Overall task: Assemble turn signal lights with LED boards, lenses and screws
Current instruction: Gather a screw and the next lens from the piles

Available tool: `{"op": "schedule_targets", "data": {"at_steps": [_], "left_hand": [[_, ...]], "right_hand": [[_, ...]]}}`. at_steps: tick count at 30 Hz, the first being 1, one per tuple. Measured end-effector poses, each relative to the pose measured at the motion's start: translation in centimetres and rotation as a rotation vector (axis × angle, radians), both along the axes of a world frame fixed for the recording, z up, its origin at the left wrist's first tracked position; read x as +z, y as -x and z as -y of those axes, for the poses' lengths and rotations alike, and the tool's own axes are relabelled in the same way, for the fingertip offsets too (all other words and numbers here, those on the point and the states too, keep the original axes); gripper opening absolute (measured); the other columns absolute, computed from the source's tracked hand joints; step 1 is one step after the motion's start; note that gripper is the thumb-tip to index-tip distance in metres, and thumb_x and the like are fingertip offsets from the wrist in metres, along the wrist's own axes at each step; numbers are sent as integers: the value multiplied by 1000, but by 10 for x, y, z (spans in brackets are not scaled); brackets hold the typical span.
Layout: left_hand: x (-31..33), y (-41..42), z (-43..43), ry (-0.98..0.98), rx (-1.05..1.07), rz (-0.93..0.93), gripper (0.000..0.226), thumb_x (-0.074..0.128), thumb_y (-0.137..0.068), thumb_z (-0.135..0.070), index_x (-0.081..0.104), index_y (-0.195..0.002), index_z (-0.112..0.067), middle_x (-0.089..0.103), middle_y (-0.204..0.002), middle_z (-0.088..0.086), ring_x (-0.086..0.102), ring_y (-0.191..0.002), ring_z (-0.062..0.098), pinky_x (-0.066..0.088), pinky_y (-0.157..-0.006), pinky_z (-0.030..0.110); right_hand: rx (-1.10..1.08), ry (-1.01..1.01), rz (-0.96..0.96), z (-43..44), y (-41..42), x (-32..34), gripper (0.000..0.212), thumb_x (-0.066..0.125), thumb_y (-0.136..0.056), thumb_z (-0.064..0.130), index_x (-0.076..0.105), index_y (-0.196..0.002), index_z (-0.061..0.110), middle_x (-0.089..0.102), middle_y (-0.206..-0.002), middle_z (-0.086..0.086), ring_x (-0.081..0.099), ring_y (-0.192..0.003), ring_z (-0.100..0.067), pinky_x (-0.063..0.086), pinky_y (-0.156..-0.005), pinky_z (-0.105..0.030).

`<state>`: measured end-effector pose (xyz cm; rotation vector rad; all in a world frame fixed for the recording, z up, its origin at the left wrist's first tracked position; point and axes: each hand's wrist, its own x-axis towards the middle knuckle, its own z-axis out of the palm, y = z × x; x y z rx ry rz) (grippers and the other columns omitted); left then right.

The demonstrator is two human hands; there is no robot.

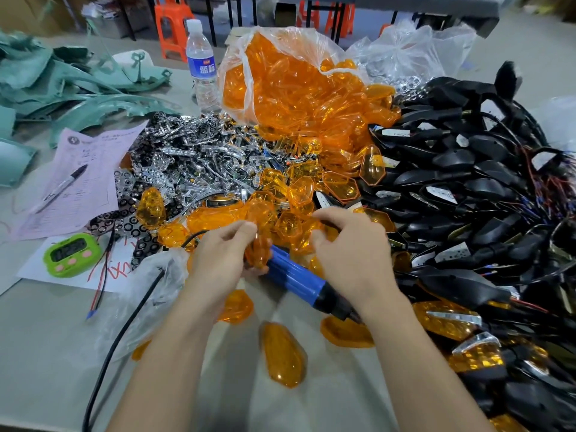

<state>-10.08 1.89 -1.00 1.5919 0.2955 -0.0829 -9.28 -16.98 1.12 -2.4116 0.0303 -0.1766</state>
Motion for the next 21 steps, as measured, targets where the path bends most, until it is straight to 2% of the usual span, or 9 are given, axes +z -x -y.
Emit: {"op": "schedule_targets", "data": {"at_steps": [2,4,7,9,12,14,17,19,21], "left_hand": [[-2,5,-9,-182,-34,-15,13,74,-87,-39,80,-96,-32,79,-83,-2,75,-75,13,60,-60,27],[-6,11,-11,-364,-84,-8,32,80,-67,-47,79,-97,-36,79,-84,-14,74,-78,6,57,-69,30],[-8,20,-11,-712,-143,-31,39,89,-60,-50,72,-95,-45,73,-92,-29,70,-89,2,56,-83,35],[-7,24,-8,-951,-174,-37,45,89,-61,-57,63,-96,-48,64,-94,-29,63,-88,2,50,-73,29],[-7,27,0,-1153,-233,-44,48,82,-65,-66,55,-102,-51,63,-95,-23,53,-78,5,29,-57,24],[-8,27,2,-1168,-221,-65,49,79,-67,-72,60,-107,-50,65,-94,-21,48,-69,-1,27,-55,22],[-7,25,2,-938,-75,102,44,74,-70,-67,69,-111,-50,73,-97,-26,57,-73,-5,47,-64,23],[0,23,4,-384,58,225,34,69,-76,-58,72,-109,-53,76,-97,-22,71,-88,0,63,-76,33],[11,22,8,59,21,209,23,66,-90,-47,74,-110,-52,80,-102,-7,76,-96,13,66,-78,39]], "right_hand": [[-99,239,-6,8,-23,-7,48,67,-97,28,55,-144,30,69,-118,6,66,-107,-18,56,-94,-42],[-123,319,-79,11,-44,-15,62,66,-97,24,41,-153,23,66,-127,-8,58,-121,-31,50,-95,-48],[-94,348,-108,7,-61,-25,49,66,-98,26,51,-145,24,70,-119,-7,61,-99,-27,41,-67,-30],[-104,349,-85,6,-63,-26,38,69,-98,26,63,-135,25,74,-112,-5,56,-86,-21,32,-55,-23],[-110,256,-14,6,-57,-13,36,71,-96,29,68,-133,28,75,-106,-3,65,-87,-21,44,-66,-29],[-68,133,41,2,-49,3,33,72,-95,30,72,-128,30,74,-95,3,66,-78,-17,53,-67,-32],[76,22,42,-10,-27,26,32,78,-90,30,75,-121,33,66,-83,19,64,-69,-4,59,-64,-31],[123,-6,41,-17,-8,31,31,79,-87,32,74,-117,40,57,-64,26,58,-59,1,50,-56,-24],[118,-41,85,-23,12,26,30,78,-87,32,73,-114,43,52,-55,26,50,-54,0,38,-55,-19]]}}
